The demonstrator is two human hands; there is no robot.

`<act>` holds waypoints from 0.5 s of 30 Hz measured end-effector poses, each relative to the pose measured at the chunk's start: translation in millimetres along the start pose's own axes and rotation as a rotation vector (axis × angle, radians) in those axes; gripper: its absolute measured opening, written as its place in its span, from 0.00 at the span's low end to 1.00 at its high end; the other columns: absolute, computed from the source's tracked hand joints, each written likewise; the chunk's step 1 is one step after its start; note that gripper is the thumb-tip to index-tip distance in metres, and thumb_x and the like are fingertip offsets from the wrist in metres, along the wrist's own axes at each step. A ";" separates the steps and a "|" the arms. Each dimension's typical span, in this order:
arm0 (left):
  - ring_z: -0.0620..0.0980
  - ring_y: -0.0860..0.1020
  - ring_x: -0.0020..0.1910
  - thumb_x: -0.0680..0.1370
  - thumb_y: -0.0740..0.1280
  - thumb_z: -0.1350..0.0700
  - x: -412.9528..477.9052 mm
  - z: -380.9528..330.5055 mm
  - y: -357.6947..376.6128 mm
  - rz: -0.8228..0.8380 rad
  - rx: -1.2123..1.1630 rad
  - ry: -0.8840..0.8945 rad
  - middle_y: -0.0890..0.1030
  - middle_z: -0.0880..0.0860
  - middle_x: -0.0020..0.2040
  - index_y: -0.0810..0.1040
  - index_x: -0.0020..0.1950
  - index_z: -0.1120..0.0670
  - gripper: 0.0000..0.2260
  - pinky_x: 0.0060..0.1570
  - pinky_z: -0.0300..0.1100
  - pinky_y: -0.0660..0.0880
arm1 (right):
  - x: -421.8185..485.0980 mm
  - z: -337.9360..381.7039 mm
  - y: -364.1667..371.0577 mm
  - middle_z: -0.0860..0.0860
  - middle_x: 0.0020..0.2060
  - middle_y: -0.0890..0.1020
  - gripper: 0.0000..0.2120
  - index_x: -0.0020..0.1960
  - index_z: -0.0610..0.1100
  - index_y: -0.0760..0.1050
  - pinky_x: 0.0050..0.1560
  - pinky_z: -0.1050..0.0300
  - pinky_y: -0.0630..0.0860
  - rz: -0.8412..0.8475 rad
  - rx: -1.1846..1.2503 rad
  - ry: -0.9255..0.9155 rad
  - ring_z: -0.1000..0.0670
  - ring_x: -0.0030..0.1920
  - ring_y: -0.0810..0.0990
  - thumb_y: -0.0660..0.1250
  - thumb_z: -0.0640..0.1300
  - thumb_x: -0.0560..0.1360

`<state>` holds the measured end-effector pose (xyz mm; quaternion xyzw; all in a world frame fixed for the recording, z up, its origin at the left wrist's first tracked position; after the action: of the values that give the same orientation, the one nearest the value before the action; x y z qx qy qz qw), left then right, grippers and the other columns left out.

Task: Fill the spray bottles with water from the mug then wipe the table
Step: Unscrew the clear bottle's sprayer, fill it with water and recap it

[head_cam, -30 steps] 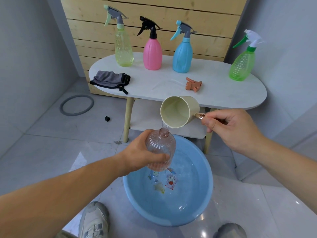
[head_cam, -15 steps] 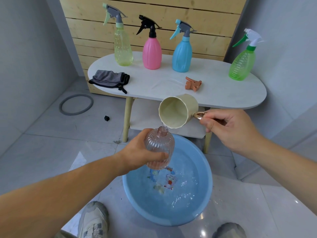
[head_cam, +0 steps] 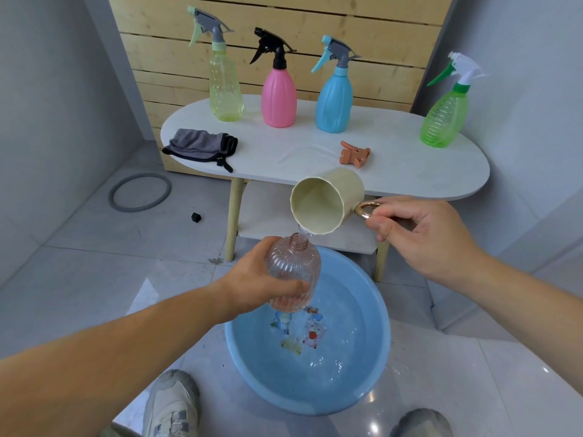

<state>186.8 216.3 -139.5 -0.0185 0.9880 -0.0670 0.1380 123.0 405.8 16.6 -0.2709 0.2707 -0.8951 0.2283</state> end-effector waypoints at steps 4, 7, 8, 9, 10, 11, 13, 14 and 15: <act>0.44 0.84 0.52 0.70 0.81 0.62 0.4 -0.3 0.0 -0.002 0.004 0.000 0.83 0.48 0.55 0.74 0.64 0.45 0.29 0.51 0.43 0.83 | 0.7 2.3 -2.3 0.52 0.38 0.82 0.18 0.35 0.60 0.75 0.48 0.76 0.68 -0.033 -0.037 -0.040 0.53 0.46 0.80 0.71 0.39 0.75; 0.43 0.84 0.51 0.70 0.82 0.61 0.2 -0.2 0.4 -0.002 0.010 0.002 0.83 0.47 0.54 0.74 0.64 0.45 0.29 0.50 0.42 0.83 | 1.0 -1.5 -3.1 0.53 0.37 0.81 0.12 0.33 0.57 0.76 0.51 0.75 0.67 -0.039 -0.076 -0.045 0.54 0.48 0.79 0.68 0.45 0.74; 0.42 0.84 0.50 0.70 0.82 0.61 0.2 0.2 0.6 -0.001 0.010 0.001 0.84 0.47 0.54 0.74 0.65 0.45 0.29 0.51 0.42 0.83 | 0.9 -3.1 -3.3 0.52 0.36 0.81 0.11 0.33 0.54 0.77 0.52 0.74 0.67 -0.039 -0.082 -0.047 0.53 0.48 0.79 0.68 0.45 0.73; 0.42 0.84 0.50 0.70 0.82 0.61 0.3 0.4 1.0 0.000 0.010 0.001 0.84 0.46 0.54 0.74 0.65 0.45 0.29 0.51 0.42 0.83 | 0.7 -4.2 -3.2 0.51 0.36 0.81 0.10 0.33 0.52 0.77 0.53 0.73 0.68 -0.041 -0.085 -0.051 0.53 0.49 0.79 0.68 0.45 0.73; 0.41 0.84 0.50 0.70 0.82 0.61 0.2 0.5 0.9 -0.001 0.012 0.000 0.84 0.46 0.54 0.74 0.65 0.45 0.29 0.51 0.42 0.83 | 0.7 -5.3 -3.1 0.51 0.36 0.82 0.10 0.33 0.51 0.77 0.54 0.72 0.68 -0.042 -0.089 -0.052 0.53 0.49 0.79 0.69 0.45 0.73; 0.41 0.84 0.50 0.70 0.82 0.61 0.5 0.5 0.6 -0.003 0.012 -0.001 0.83 0.46 0.54 0.74 0.65 0.45 0.29 0.51 0.42 0.83 | 0.5 -6.2 -2.8 0.51 0.36 0.82 0.10 0.33 0.52 0.77 0.55 0.71 0.68 -0.043 -0.092 -0.052 0.53 0.50 0.80 0.69 0.45 0.73; 0.41 0.84 0.50 0.69 0.82 0.61 0.2 0.7 0.7 -0.004 0.009 0.000 0.83 0.46 0.54 0.74 0.65 0.45 0.29 0.50 0.41 0.83 | 0.7 -7.4 -2.0 0.53 0.36 0.83 0.11 0.34 0.57 0.76 0.56 0.68 0.69 -0.043 -0.097 -0.057 0.54 0.52 0.80 0.69 0.46 0.73; 0.41 0.84 0.50 0.69 0.82 0.61 0.0 1.0 0.6 -0.004 0.009 0.001 0.84 0.46 0.53 0.74 0.65 0.45 0.29 0.49 0.41 0.82 | 0.8 -7.7 -1.8 0.55 0.36 0.82 0.11 0.34 0.58 0.76 0.56 0.67 0.70 -0.041 -0.099 -0.061 0.55 0.53 0.80 0.69 0.46 0.73; 0.41 0.84 0.50 0.69 0.82 0.61 -0.3 1.1 0.3 -0.005 0.009 0.003 0.84 0.46 0.53 0.74 0.65 0.45 0.29 0.49 0.40 0.82 | 1.1 -8.0 -1.5 0.57 0.36 0.82 0.11 0.35 0.59 0.75 0.56 0.66 0.70 -0.038 -0.100 -0.067 0.55 0.52 0.80 0.69 0.47 0.73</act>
<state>187.4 216.4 -140.6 -0.0202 0.9878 -0.0719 0.1364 116.9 409.3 12.2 -0.3168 0.3022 -0.8751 0.2062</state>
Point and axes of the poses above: each hand's wrist, its own x-axis towards the middle knuckle, its own y-axis out of the palm, z = x × y, the point moved 10 cm from there along x, towards the middle knuckle
